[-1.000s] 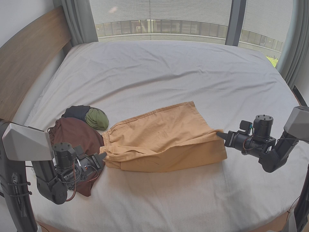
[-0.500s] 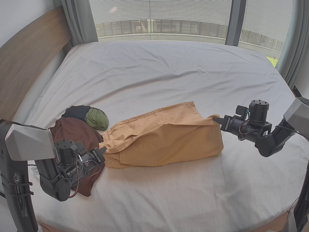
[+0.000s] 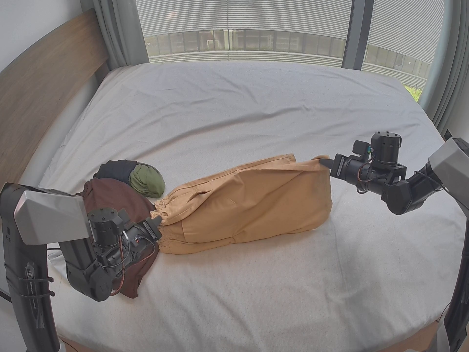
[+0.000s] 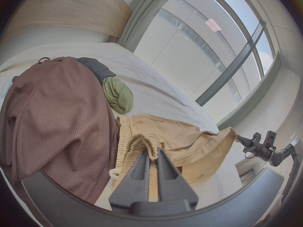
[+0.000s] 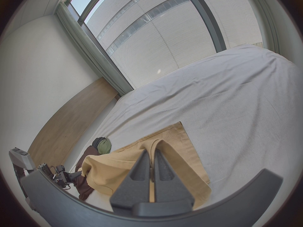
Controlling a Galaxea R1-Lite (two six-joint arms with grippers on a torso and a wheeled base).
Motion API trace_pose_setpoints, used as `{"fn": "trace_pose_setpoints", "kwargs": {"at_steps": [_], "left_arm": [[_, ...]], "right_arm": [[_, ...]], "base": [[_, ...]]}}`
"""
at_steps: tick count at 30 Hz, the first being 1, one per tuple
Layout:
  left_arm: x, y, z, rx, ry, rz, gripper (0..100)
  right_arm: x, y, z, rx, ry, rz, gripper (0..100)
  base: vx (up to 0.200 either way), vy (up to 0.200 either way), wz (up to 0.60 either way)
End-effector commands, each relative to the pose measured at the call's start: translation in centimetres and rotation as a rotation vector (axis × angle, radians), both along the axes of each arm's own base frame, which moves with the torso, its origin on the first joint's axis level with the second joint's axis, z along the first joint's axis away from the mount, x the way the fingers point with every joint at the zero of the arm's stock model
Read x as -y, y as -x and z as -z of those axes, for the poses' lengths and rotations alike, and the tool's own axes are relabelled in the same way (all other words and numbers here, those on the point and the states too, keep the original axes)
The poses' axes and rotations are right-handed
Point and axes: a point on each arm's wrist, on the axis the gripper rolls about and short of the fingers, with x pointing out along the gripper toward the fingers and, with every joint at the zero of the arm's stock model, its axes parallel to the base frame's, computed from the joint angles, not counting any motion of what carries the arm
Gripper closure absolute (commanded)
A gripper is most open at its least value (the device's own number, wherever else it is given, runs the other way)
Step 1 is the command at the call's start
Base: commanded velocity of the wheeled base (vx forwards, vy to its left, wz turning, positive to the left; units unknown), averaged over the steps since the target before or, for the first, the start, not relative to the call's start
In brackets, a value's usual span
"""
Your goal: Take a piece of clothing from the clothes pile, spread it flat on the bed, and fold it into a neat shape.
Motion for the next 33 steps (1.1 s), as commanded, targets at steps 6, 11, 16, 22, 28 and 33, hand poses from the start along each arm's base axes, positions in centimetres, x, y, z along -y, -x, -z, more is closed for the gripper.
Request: {"fn": "trace_pose_setpoints", "kwargs": {"at_steps": [6,11,16,22,28,33], "left_arm": [[0.2,-1.0,0.1,0.018,0.027,-0.038,100],[0.2,-1.4,0.3,0.025,0.032,-0.053,100],[0.2,-1.8,0.6,0.026,0.03,-0.062,100],[0.2,-2.2,0.7,0.034,0.036,-0.075,100],[0.4,-3.0,0.9,0.047,0.057,-0.08,100],[0.5,-4.0,1.3,0.061,0.059,-0.091,100]], "right_arm": [[-0.2,-2.7,0.6,0.0,0.0,0.006,100],[-0.4,-3.8,1.4,-0.002,0.001,0.006,100],[-0.6,-4.6,1.6,0.011,-0.002,0.005,100],[-0.8,-5.7,2.3,0.03,-0.005,0.011,100],[-1.0,-7.1,2.9,0.054,-0.007,0.028,100],[-1.2,-7.9,3.5,0.068,-0.008,0.035,100]], "base": [[0.0,0.0,0.0],[0.0,0.0,0.0],[0.0,0.0,0.0],[0.0,0.0,0.0],[0.0,0.0,0.0],[0.0,0.0,0.0]]}}
